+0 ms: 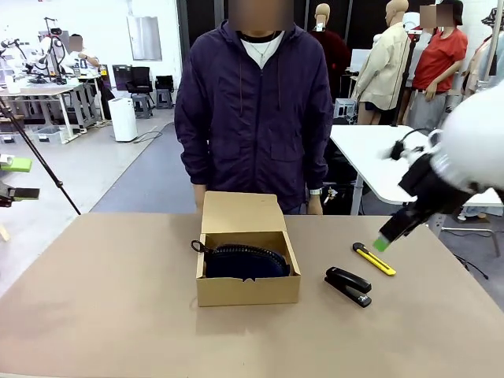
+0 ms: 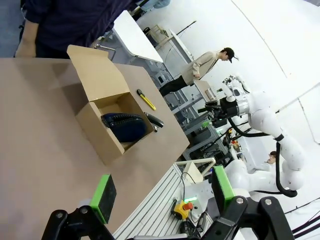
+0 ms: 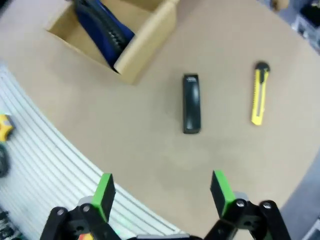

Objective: Pack the items into the box.
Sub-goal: Pick up the item indicated by the person and place it inside the Mailer Box.

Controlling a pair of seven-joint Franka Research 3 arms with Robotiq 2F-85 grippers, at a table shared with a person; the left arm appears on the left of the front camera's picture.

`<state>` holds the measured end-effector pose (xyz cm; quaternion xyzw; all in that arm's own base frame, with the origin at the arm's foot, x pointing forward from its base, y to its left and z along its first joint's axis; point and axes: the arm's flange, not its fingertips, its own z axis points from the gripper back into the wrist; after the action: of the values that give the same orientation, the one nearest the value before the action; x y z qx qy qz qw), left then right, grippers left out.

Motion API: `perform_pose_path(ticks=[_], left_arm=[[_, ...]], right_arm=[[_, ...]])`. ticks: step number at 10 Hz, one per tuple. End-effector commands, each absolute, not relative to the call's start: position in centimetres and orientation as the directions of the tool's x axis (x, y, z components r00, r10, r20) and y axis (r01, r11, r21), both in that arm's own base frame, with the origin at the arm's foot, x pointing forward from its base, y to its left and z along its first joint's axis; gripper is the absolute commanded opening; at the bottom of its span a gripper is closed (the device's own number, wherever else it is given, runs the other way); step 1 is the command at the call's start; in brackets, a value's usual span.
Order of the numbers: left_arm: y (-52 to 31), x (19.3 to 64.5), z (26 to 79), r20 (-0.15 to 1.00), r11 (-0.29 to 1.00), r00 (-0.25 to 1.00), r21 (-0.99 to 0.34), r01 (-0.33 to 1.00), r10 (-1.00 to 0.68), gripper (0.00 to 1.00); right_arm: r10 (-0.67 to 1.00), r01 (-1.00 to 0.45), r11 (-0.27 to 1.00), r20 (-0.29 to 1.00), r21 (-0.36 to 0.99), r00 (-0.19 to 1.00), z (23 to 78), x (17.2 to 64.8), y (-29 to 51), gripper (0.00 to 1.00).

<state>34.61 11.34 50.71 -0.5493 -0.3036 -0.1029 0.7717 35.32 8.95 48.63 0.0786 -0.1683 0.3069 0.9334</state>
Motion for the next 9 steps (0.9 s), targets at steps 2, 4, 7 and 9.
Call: perform_pose_path(ticks=[2, 4, 7, 9], left_arm=[[11.7, 34.4, 51.0, 0.574, 0.372, 0.803, -0.789, 0.489, 0.161, 1.0], [11.7, 34.4, 51.0, 0.574, 0.372, 0.803, -0.789, 0.489, 0.161, 1.0], [11.7, 34.4, 51.0, 0.574, 0.372, 0.803, -0.789, 0.489, 0.161, 1.0], [11.7, 34.4, 51.0, 0.574, 0.372, 0.803, -0.789, 0.489, 0.161, 1.0]], right_arm=[[0.559, -0.545, 0.829, 0.168, -0.123, 0.812, 43.2, 39.7, 13.3, 1.0], [0.596, -0.576, 0.802, 0.146, -0.157, 0.79, 38.7, 41.9, 15.2, 1.0], [0.633, -0.617, 0.774, 0.184, -0.143, 0.752, 33.4, 43.6, 16.7, 1.0], [0.642, -0.629, 0.766, 0.166, -0.131, 0.748, 31.5, 44.2, 17.0, 1.0]])
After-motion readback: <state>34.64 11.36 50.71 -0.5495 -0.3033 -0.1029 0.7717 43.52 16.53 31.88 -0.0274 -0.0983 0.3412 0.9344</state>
